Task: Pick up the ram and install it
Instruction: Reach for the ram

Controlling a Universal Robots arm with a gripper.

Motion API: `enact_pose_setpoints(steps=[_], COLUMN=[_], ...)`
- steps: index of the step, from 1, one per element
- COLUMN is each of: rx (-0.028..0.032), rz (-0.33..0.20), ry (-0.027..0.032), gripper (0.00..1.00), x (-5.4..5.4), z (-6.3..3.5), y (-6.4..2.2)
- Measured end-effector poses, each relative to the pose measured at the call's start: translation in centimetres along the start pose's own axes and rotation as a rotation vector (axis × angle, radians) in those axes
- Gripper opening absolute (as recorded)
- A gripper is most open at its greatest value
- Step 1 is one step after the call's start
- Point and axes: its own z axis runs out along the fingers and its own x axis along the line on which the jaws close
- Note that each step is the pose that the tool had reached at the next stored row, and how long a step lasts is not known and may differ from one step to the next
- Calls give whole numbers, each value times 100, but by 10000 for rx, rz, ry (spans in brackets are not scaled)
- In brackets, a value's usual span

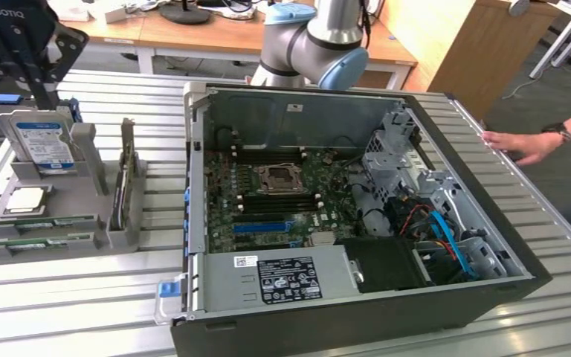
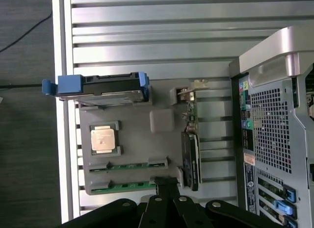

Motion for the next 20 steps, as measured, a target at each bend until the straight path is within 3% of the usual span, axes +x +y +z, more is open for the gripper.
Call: enact_pose_setpoints(steps=[16, 20], rx=[0, 0], rz=[0, -1], ry=[1, 0], gripper=[11, 11], x=[392, 428], z=[-7, -7], y=[-25, -28])
